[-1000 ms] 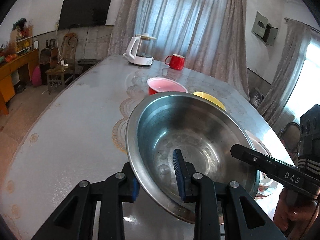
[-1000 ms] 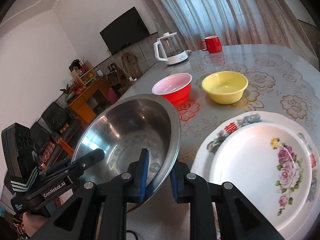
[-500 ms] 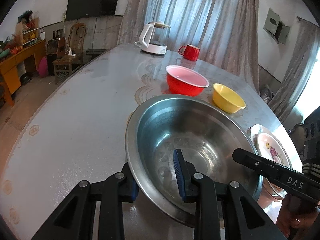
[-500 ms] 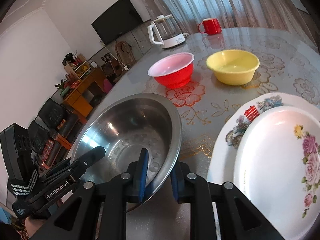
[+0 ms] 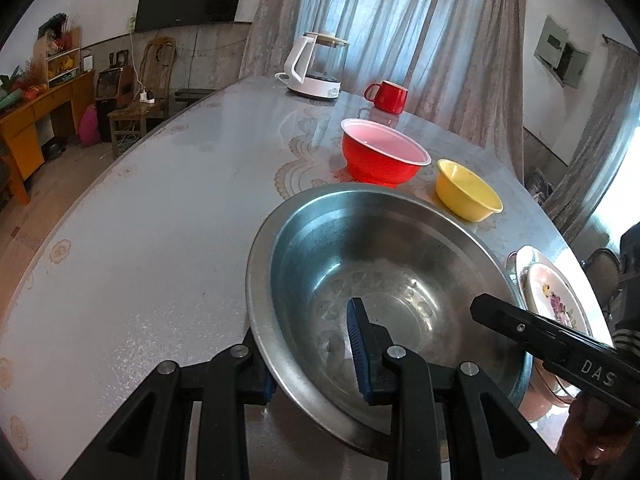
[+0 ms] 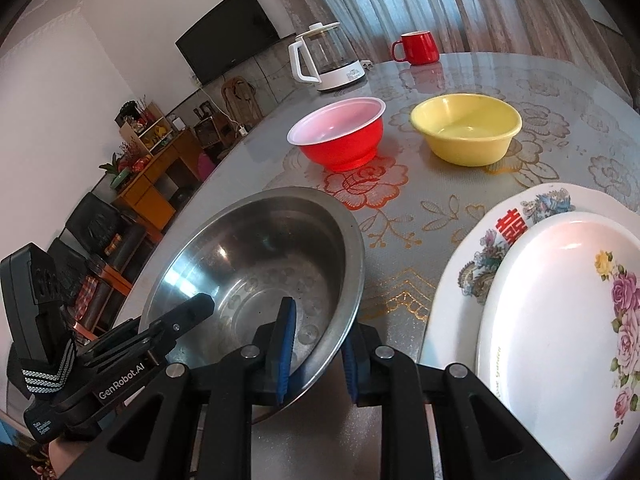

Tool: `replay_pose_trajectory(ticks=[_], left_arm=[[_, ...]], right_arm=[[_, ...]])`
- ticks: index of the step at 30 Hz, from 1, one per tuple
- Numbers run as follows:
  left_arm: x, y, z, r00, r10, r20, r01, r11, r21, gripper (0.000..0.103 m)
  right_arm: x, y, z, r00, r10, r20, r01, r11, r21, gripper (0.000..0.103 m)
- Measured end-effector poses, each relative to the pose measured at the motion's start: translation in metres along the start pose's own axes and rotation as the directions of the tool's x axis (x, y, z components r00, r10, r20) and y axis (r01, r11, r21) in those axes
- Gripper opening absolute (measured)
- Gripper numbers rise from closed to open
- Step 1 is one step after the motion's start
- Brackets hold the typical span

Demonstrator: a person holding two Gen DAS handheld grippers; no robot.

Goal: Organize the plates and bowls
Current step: 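Carry the steel bowl with both grippers and lower it onto the table, then open both grippers and release the steel bowl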

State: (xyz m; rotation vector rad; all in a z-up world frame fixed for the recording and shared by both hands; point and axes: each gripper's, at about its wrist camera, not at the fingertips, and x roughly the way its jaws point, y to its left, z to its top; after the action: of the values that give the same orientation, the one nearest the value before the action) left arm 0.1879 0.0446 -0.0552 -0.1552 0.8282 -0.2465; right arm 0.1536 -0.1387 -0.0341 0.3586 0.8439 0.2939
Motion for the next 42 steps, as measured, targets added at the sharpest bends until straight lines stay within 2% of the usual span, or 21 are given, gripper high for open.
replay_pose_trajectory(ticks=[10,17,24,35,42], left_arm=[[0.002,-0.005,-0.003,1.0,0.015,-0.006,-0.015,1.0,0.023,0.029],[-0.003,-0.006,-0.006,1.0,0.019,-0.016,-0.019,1.0,0.015,0.03],[-0.007,-0.012,-0.011,0.999,0.027,-0.025,-0.027,1.0,0.011,0.041],[-0.017,-0.018,-0.013,0.999,0.031,-0.018,-0.031,0.999,0.009,0.048],[-0.029,-0.025,-0.012,0.999,0.04,0.007,-0.04,0.999,0.025,0.06]], right_arm=[[-0.006,0.016,-0.006,0.991,-0.13,-0.016,0.128,0.988,-0.082,0.027],[-0.012,0.013,-0.009,0.993,-0.12,-0.015,0.119,0.991,-0.063,0.028],[-0.015,0.015,-0.011,0.993,-0.12,-0.019,0.118,0.991,-0.066,0.028],[-0.023,0.015,-0.014,0.993,-0.118,-0.015,0.117,0.991,-0.061,0.028],[-0.032,0.013,-0.015,0.994,-0.107,-0.008,0.107,0.993,-0.046,0.028]])
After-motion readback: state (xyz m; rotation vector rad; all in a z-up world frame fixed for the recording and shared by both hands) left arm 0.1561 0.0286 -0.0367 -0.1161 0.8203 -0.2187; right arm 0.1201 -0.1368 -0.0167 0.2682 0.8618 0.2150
